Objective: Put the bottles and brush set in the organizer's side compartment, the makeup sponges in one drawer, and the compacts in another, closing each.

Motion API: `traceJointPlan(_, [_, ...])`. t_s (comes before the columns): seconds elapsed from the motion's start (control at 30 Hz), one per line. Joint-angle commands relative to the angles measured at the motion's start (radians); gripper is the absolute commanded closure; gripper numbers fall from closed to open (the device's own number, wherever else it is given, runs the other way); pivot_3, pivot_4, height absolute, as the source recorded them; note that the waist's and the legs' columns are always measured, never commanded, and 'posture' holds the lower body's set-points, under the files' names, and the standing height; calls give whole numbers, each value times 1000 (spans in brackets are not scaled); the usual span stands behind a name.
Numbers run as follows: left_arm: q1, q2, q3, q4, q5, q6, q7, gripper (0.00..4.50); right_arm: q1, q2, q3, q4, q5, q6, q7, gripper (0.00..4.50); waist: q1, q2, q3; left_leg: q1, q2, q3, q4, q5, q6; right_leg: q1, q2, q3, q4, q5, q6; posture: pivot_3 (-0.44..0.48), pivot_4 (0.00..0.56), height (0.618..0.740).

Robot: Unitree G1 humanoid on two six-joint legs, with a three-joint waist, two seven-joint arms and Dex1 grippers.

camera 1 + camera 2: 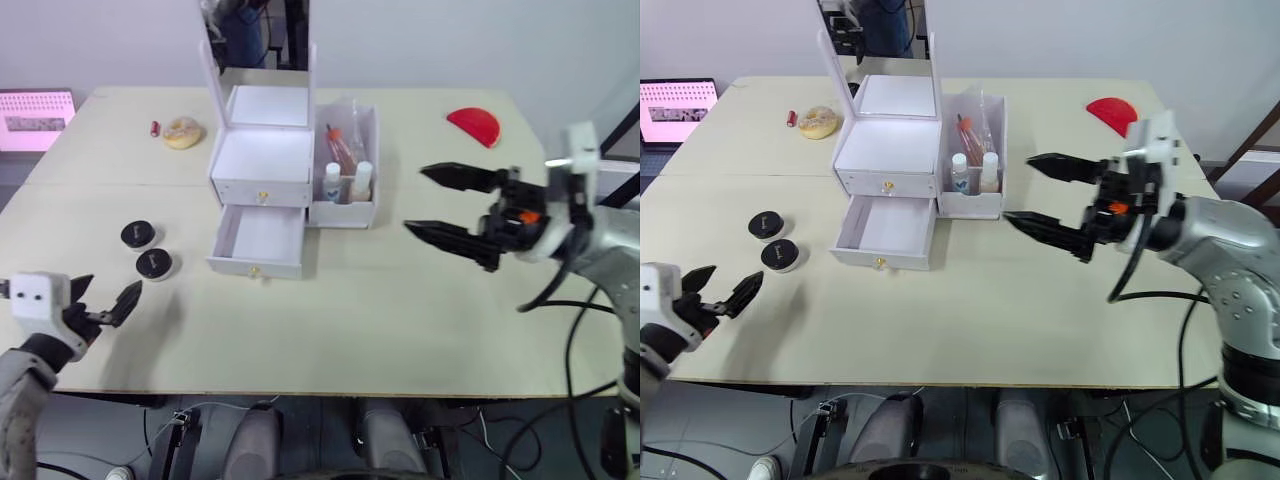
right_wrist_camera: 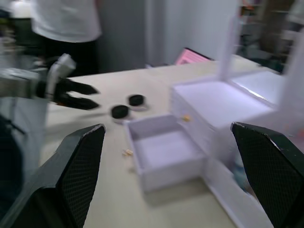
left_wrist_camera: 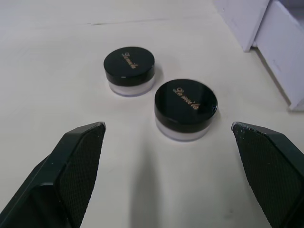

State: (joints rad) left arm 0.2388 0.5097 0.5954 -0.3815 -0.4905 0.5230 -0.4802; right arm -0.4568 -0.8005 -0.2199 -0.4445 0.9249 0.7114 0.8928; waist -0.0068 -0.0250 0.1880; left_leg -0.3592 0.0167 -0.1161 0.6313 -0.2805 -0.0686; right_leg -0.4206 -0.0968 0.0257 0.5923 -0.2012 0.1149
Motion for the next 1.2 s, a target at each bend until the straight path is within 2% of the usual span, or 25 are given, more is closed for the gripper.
traceJointPlan(0.03, [-17,-20,-51,-68,15,22,67,22,-45,18,39,9,-12,-24,30,0,-3,0,0,0,0,0,0,0,0,0,0,0,0,0,0,0,150,739])
traceJointPlan(0.17, [-73,-47,-118,-32,91,38,174,22,-48,32,80,26,-51,-48,49,0,-5,0,0,2,0,0,0,0,0,0,0,0,1,0,0,0,150,739])
traceJointPlan(0.4, [-168,-79,-195,37,176,34,280,22,-48,51,73,8,-44,-67,57,0,-7,0,-1,2,0,0,1,0,0,0,0,0,2,0,0,0,150,739])
traceJointPlan(0.77, [-275,-106,-255,188,226,45,321,22,-43,63,69,-18,-47,-70,27,0,-5,-1,-1,2,0,0,0,0,0,0,0,0,2,0,0,0,150,739])
traceJointPlan(0.9, [-299,-115,-263,187,218,76,322,22,-30,55,66,-30,-44,-64,21,0,-4,0,-1,2,0,0,1,0,0,0,0,0,2,1,0,0,150,739])
traceJointPlan(1.0, [-320,-102,-254,113,189,197,332,22,-29,51,65,-40,-39,-58,15,0,-4,0,-1,2,0,0,0,0,0,1,0,0,2,1,0,0,150,739])
traceJointPlan(1.2, [-430,-77,-174,-33,116,655,404,22,-35,53,62,-54,-26,-43,-2,0,-8,-1,-1,2,0,-1,0,0,0,1,1,0,2,0,0,0,150,739])
